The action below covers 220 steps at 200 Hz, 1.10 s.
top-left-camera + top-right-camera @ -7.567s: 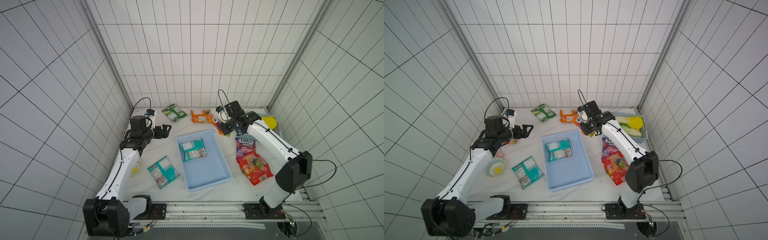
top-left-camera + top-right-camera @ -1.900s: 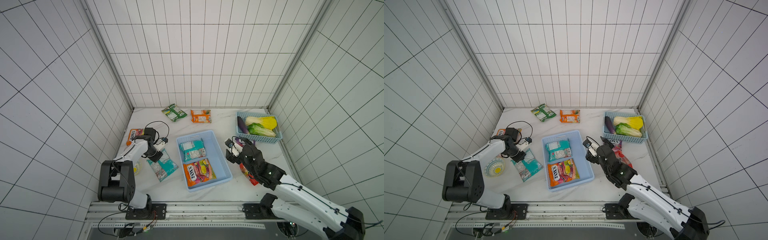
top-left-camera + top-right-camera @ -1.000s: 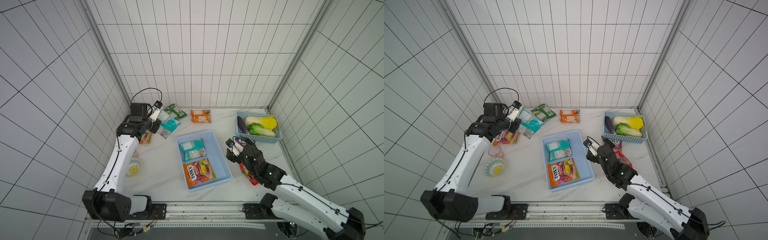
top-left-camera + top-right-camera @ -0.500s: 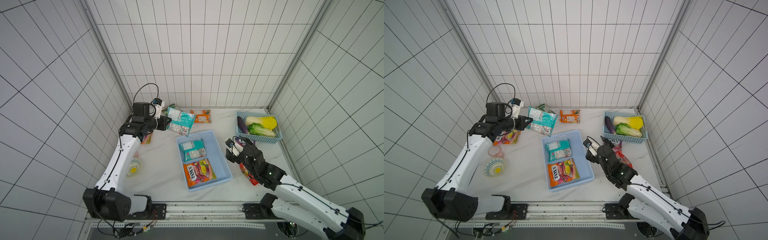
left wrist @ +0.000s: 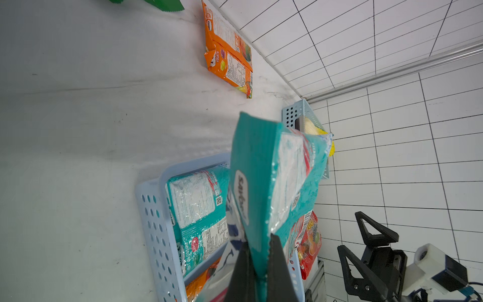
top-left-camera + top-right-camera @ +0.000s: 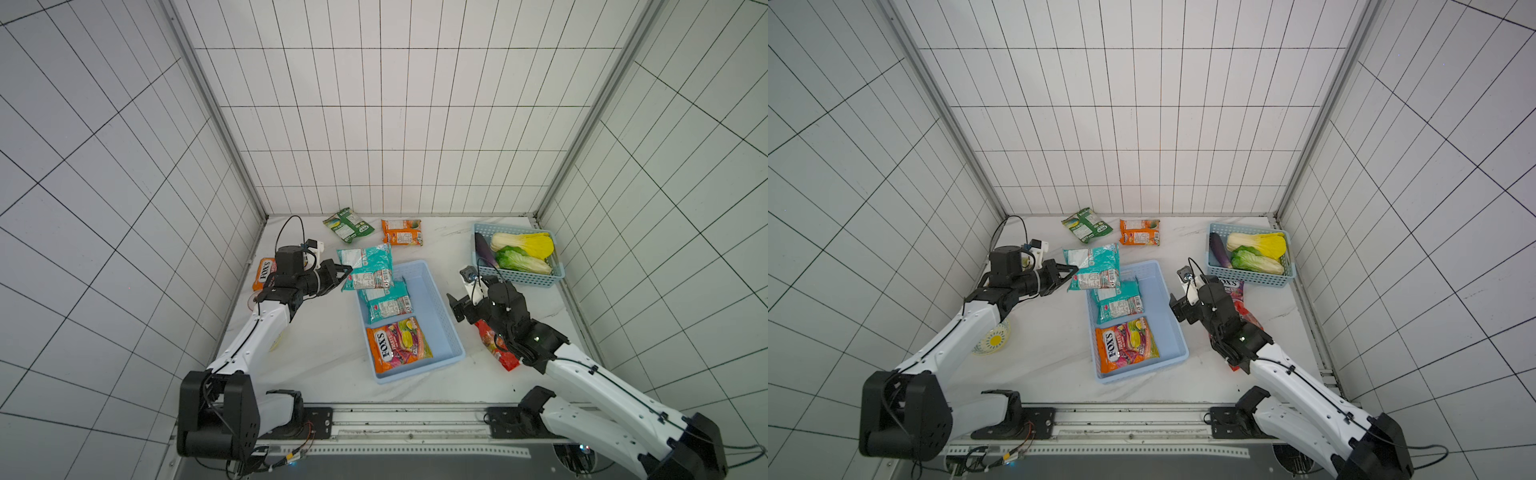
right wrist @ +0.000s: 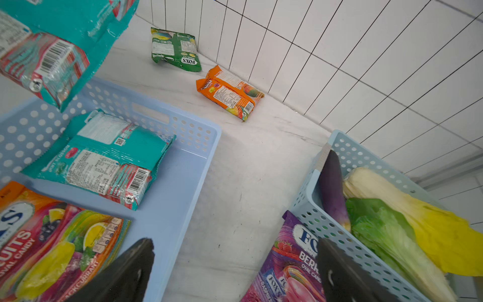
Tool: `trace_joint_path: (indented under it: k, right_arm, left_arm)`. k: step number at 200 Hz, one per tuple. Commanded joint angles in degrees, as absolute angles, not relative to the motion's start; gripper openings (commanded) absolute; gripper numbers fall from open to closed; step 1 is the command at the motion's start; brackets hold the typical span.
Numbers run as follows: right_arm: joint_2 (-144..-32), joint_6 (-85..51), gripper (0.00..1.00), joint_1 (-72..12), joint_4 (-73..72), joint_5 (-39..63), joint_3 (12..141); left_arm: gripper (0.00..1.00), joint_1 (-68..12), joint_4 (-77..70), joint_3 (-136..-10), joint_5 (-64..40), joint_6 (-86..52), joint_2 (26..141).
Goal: Put the candies in the basket
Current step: Pick up the candy at the center of the board, then place the candy in the basket.
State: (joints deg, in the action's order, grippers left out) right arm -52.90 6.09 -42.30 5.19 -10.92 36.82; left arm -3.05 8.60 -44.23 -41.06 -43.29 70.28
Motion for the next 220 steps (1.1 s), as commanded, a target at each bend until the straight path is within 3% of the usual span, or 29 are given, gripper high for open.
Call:
trace_joint_path:
  k: [1, 23, 61, 177, 208, 220]
  right_arm:
    - [-54.7, -8.1, 0.99, -41.7, 6.0, -5.4, 43.5]
    - [-57.8, -17.5, 1.00, -41.7, 5.7, -1.1, 47.7]
    - [-67.5, -28.7, 0.92, -41.7, 4.7, 7.9, 56.4]
    - [-87.8, -33.3, 0.85, -41.8, -5.9, 24.1, 69.7]
    - [-92.1, -33.6, 0.71, -41.9, -5.9, 25.4, 73.2]
    - [-93.3, -33.5, 0.58, -41.9, -7.1, 27.6, 73.8]
  left_arm:
    - [0.00, -2.9, -7.2, -42.1, -42.8, -52.6, 68.0]
    - [0.00, -3.5, -8.1, -40.9, -42.6, -52.0, 66.8]
    - [0.00, -4.1, -11.1, -39.7, -42.5, -53.3, 65.7]
    - [0.00, -6.0, -15.2, -38.9, -44.9, -53.7, 64.3]
    - [0.00, -6.2, -15.2, -38.9, -45.5, -54.3, 64.3]
    - [0.00, -6.5, -15.6, -38.5, -45.4, -53.5, 64.1]
